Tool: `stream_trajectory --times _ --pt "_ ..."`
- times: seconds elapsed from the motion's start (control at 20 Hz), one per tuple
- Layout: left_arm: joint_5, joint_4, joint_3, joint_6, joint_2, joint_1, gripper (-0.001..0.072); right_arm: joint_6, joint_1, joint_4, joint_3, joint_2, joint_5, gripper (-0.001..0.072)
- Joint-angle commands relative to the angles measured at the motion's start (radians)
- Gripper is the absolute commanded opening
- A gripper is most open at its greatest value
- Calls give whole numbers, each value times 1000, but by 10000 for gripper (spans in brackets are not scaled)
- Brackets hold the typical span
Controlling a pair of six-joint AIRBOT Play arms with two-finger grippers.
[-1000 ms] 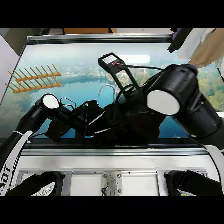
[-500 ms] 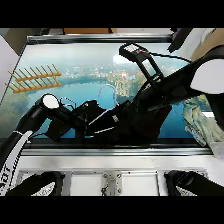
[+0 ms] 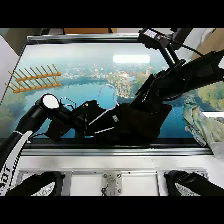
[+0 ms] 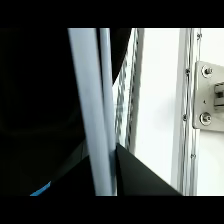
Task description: Fold the clothes and pants, and hang the long-sleeved shirts on hangers.
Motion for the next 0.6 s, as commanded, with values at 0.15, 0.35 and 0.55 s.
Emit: stream_trajectory --times 0.15,0.35,0.55 --pt "-14 0 1 0 0 1 23 -473 -363 315 -116 1 192 536" --pt "-13 0 1 0 0 0 24 -756 -716 625 -365 0 191 536" --pt "-14 0 1 0 0 0 24 -1016 -863 634 -587 -16 191 535"
